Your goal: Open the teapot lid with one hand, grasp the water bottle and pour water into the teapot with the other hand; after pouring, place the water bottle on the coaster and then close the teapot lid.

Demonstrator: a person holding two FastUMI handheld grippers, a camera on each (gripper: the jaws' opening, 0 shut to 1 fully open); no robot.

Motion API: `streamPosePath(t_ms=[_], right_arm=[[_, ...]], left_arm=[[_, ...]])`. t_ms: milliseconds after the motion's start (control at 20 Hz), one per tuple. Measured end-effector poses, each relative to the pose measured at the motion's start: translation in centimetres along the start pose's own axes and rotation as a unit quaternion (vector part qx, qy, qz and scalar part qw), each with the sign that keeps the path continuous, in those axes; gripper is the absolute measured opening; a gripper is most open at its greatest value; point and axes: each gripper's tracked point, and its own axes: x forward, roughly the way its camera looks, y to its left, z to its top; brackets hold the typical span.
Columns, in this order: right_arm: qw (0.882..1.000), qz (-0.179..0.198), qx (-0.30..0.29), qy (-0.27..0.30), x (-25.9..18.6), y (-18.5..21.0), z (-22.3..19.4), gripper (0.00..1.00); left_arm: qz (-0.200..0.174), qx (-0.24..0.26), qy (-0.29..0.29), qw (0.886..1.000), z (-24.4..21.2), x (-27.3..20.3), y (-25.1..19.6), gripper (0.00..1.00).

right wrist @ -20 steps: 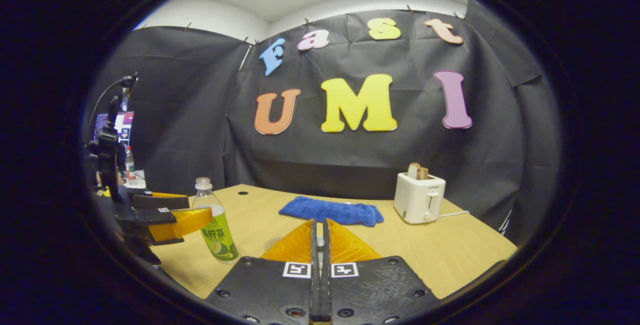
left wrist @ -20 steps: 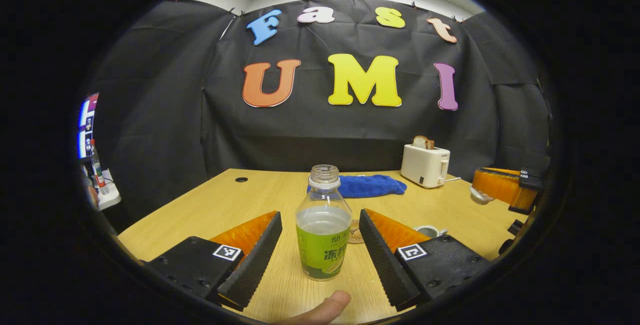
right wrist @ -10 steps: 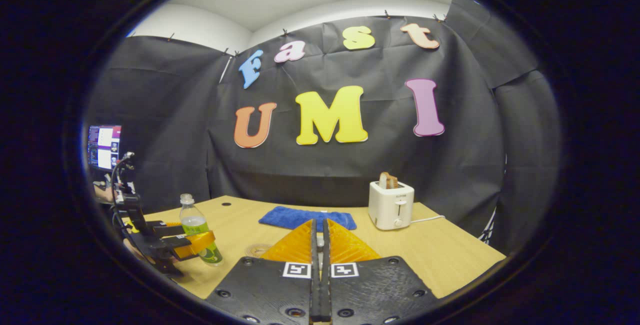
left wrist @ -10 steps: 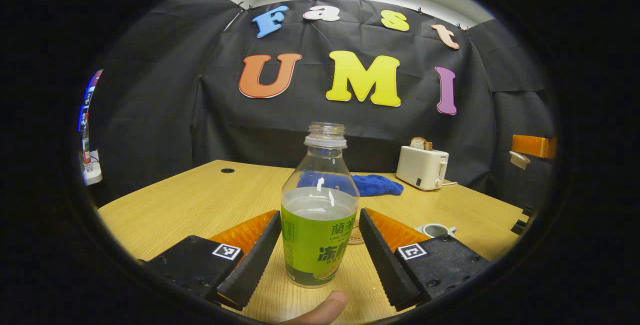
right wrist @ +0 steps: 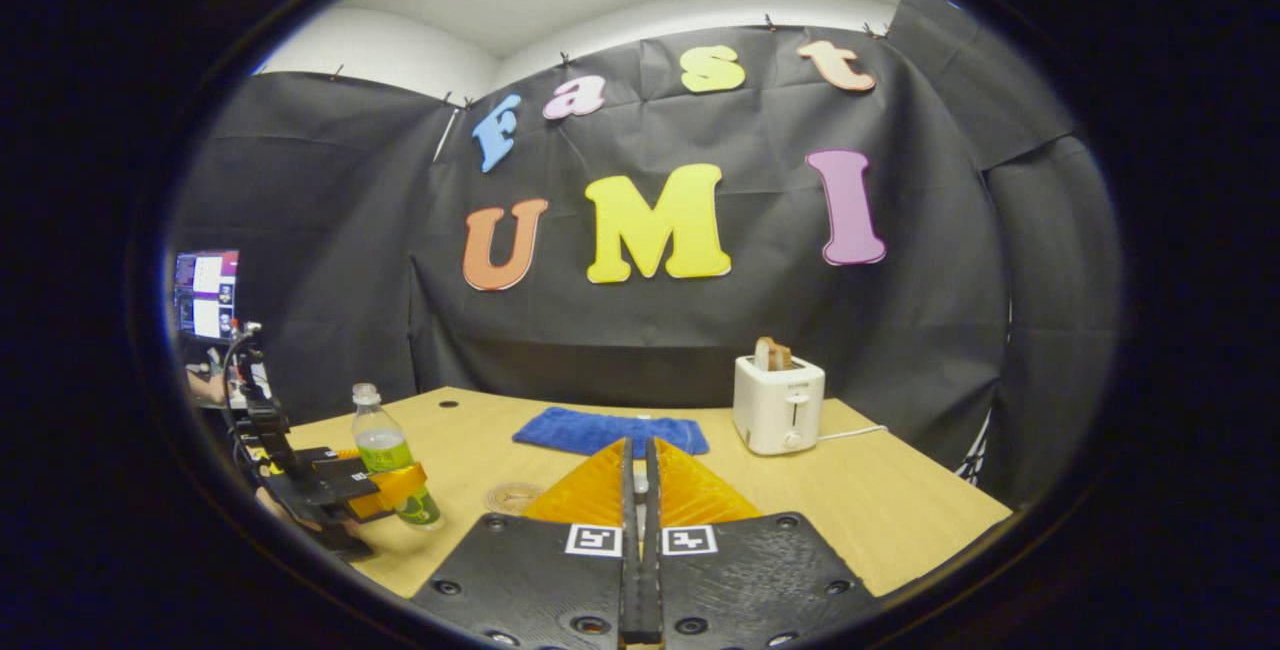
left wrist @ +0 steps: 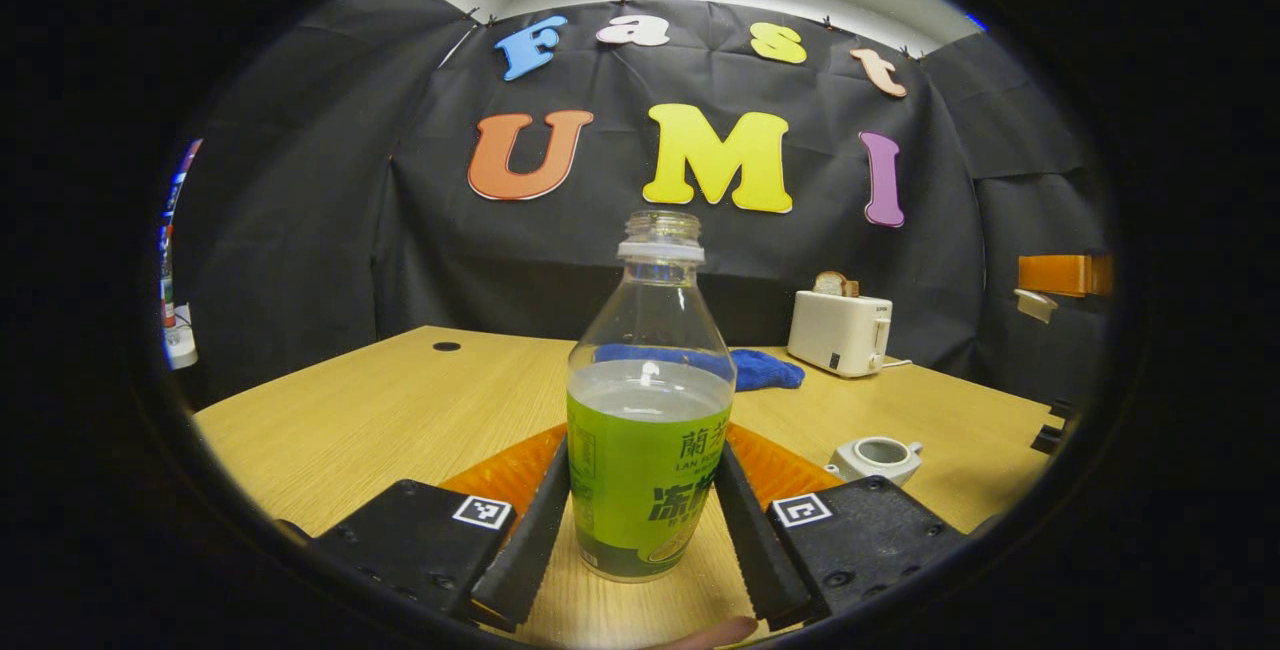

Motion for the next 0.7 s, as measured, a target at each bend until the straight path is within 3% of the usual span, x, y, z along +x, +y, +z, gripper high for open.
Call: streamPosePath(t_ms=[200,400,500,700], right_arm=[[1.000,-0.004,-0.002,0.000,0.0,-0.4,0.1,0.00],[1.000,-0.015,-0.004,0.003,0.1,-1.4,-0.1,0.00],[1.000,-0.021,-0.005,0.008,0.2,-1.9,-0.4,0.00],[0.999,-0.030,-0.013,0.014,0.4,-2.7,-0.6,0.00]], left_arm=[[0.011,0.018,0.021,1.000,0.3,-0.7,0.2,0.77],[0.041,0.094,0.002,0.995,3.7,-1.9,0.6,0.77],[0.067,0.126,0.019,0.990,4.3,-2.7,1.1,0.76],[0.084,0.202,0.033,0.975,5.7,-3.3,0.5,0.76]])
